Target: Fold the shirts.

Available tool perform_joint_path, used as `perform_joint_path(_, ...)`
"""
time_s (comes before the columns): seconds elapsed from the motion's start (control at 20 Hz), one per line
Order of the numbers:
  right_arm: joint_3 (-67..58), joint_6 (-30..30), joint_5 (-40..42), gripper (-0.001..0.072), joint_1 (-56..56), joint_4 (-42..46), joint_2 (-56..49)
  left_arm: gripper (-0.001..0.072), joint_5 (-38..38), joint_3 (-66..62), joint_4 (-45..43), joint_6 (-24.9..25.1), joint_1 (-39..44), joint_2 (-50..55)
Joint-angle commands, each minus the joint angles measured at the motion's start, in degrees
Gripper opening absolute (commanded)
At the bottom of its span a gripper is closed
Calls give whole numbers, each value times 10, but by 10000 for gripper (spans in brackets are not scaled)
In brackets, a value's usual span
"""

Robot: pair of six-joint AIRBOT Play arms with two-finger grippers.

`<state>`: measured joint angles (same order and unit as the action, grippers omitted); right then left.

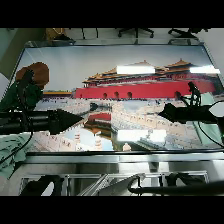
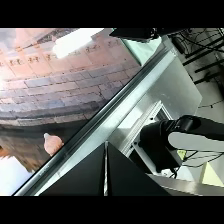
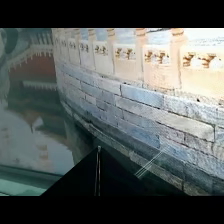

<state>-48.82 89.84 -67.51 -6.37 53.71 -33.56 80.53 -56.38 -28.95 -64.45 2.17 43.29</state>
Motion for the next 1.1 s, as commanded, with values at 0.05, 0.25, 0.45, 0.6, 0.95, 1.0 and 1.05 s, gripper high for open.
perform_joint_path(0.05,0,0,0,16,0,0,0,14,-1,0,-1,-1,0,0)
perform_joint_path(0.25,0,0,0,16,0,0,0,14,-37,0,-23,-1,0,0)
perform_joint_path(0.45,0,0,0,17,0,0,0,14,-109,-50,-270,-57,0,27)
perform_joint_path(0.6,0,0,0,16,0,0,0,446,-153,-154,-522,-87,0,117)
perform_joint_path(0.95,0,-2,1,16,0,0,0,701,-314,-404,-808,-107,-16,487)
perform_joint_path(1.0,0,-2,1,16,0,0,0,701,-326,-449,-796,-108,-26,554)
perform_joint_path(1.05,0,-2,1,16,0,0,0,701,-325,-494,-786,-113,-35,616)
